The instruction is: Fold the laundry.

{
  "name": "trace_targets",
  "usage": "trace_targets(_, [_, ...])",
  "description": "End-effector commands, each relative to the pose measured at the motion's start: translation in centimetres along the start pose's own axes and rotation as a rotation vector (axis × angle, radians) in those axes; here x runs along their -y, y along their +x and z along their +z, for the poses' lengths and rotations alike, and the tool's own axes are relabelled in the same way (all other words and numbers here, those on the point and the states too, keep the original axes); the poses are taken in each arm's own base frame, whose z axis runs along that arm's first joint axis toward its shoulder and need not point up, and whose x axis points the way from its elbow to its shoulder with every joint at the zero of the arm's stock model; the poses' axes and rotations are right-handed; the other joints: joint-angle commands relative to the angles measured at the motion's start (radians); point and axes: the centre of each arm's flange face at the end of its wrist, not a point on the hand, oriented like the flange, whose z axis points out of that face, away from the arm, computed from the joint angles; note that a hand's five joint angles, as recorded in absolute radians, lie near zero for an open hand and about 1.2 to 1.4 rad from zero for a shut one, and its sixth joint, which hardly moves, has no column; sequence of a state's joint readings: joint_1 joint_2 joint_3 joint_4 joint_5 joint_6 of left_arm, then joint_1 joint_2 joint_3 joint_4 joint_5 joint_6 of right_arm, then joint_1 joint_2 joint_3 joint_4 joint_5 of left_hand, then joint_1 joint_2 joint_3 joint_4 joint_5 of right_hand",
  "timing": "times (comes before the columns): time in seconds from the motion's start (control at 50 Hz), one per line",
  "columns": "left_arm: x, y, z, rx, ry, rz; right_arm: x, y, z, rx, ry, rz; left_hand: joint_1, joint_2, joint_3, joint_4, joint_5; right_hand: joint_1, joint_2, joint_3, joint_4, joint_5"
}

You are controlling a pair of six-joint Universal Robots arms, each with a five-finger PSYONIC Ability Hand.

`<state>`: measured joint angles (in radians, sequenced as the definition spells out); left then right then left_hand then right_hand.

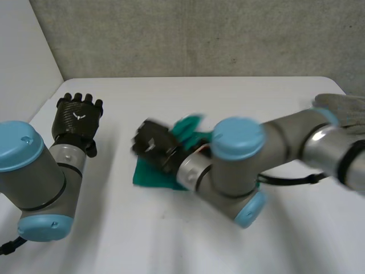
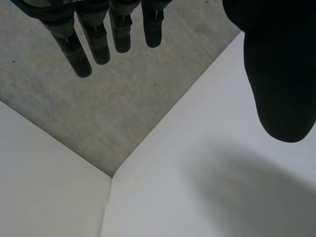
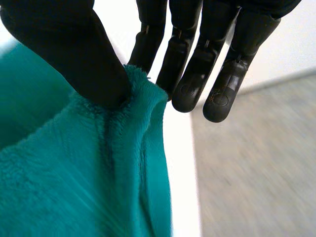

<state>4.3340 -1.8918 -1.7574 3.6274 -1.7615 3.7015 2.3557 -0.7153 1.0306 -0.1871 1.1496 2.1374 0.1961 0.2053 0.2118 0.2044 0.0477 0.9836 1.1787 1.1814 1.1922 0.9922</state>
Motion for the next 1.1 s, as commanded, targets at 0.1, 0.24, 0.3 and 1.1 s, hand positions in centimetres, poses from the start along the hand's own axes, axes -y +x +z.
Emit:
trace_targets(0.1, [0.3, 0.6, 0.1, -0.015, 0.013, 0.001, -0.1, 0.7, 0.2, -0.107, -0.114, 0.147, -0.022, -0.031, -0.037, -0.03, -0.048, -0.809, -1.004, -1.007, -1.018, -0.992])
trace_targets(0.24, [2.6, 3.2, -0.7, -0.084, 0.09, -0.002, -5.0, 5.9, -5.2, -0.322, -0.393, 0.645, -0.022, -0.031, -0.037, -0.03, -0.048, -0.809, -1.004, -1.007, -1.018, -0.992])
trace_targets(0.3, [3.3, 4.5, -1.2, -0.121, 0.117, -0.004, -6.5, 6.5, -8.1, -0.316, -0.456, 0.794, -0.022, -0.031, -0.037, -0.03, -0.048, -0.809, -1.004, -1.007, -1.018, -0.992])
trace_targets(1.1, [3.3, 0.1, 0.5, -0.068, 0.058, -0.122, 2.0, -1.3, -1.9, -0.022, -0.113, 0.065, -0.022, -0.031, -0.037, -0.03, -0.048, 0.413, 0.218, 0.215, 0.204, 0.23])
